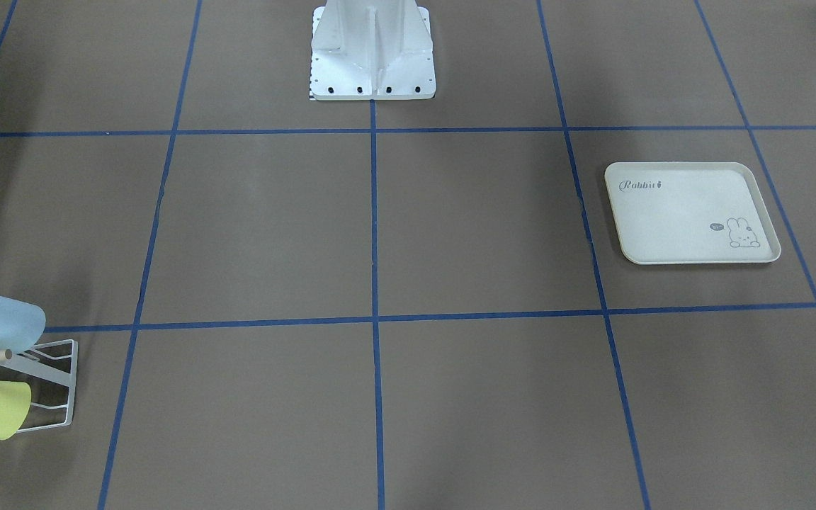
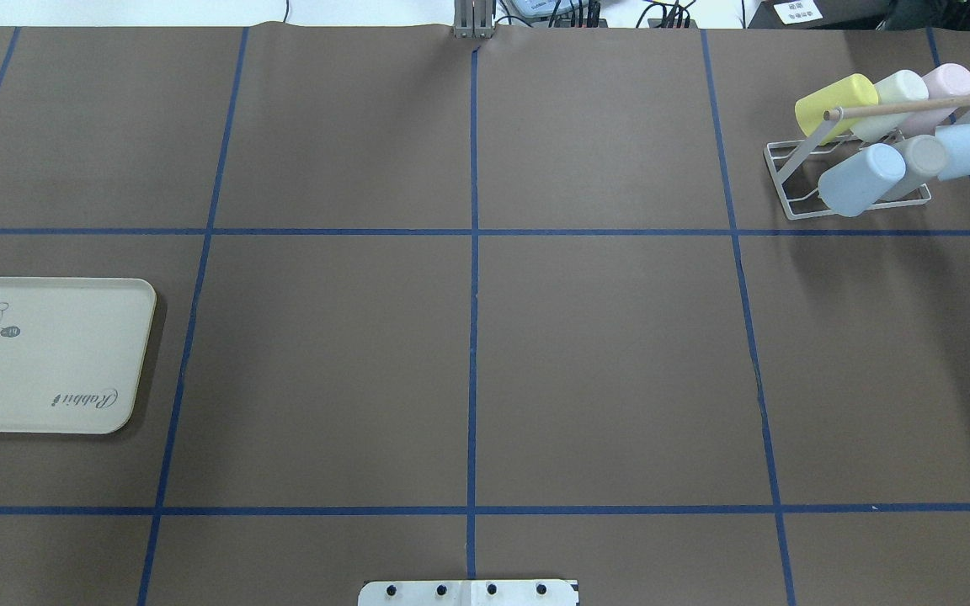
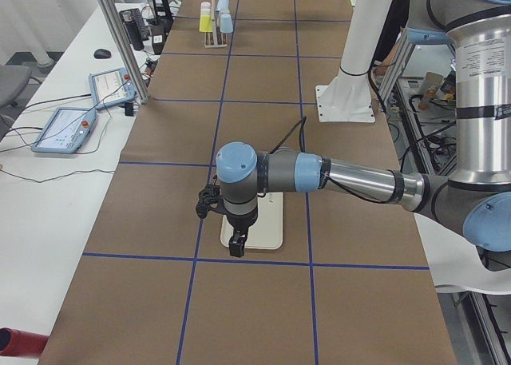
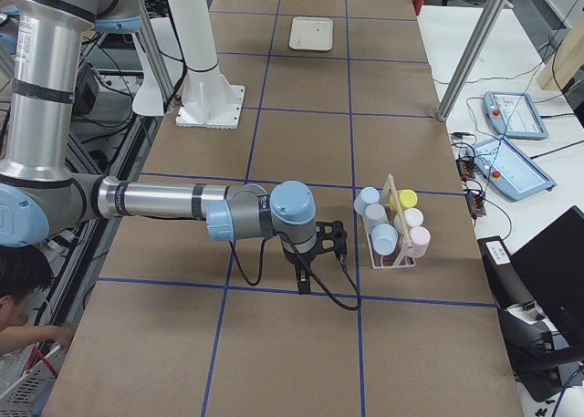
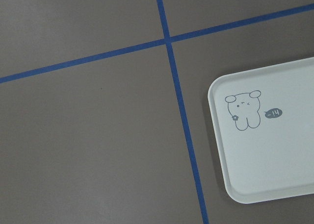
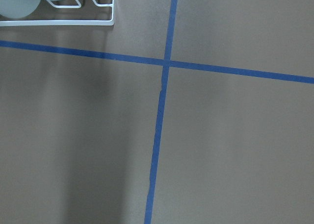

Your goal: Transfer IKEA cup to right arm and place on rack

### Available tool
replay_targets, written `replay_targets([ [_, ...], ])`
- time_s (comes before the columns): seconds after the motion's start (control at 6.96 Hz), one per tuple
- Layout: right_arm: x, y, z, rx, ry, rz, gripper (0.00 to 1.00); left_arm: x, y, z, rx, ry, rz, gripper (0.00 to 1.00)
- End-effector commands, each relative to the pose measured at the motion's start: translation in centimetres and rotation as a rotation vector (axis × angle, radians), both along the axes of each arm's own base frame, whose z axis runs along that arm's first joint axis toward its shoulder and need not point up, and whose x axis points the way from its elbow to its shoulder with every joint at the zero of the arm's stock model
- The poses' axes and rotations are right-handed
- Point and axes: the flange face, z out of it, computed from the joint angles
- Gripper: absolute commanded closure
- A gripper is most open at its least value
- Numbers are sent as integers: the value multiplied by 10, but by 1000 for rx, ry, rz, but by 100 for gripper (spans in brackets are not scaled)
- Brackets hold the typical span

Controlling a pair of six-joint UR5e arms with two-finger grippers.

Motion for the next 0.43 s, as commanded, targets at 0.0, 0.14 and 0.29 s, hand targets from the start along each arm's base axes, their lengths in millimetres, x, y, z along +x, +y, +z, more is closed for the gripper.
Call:
replay_targets([
  [0.0,-1,0,1,-5,-17,-3,0,0,2,3,-10,0,0,0],
  [0.14,-1,2,3,-9,-17,-3,0,0,8,8,-19,0,1,0],
  [0.29,-1,4,5,-14,-17,-3,0,0,8,8,-21,0,1,0],
])
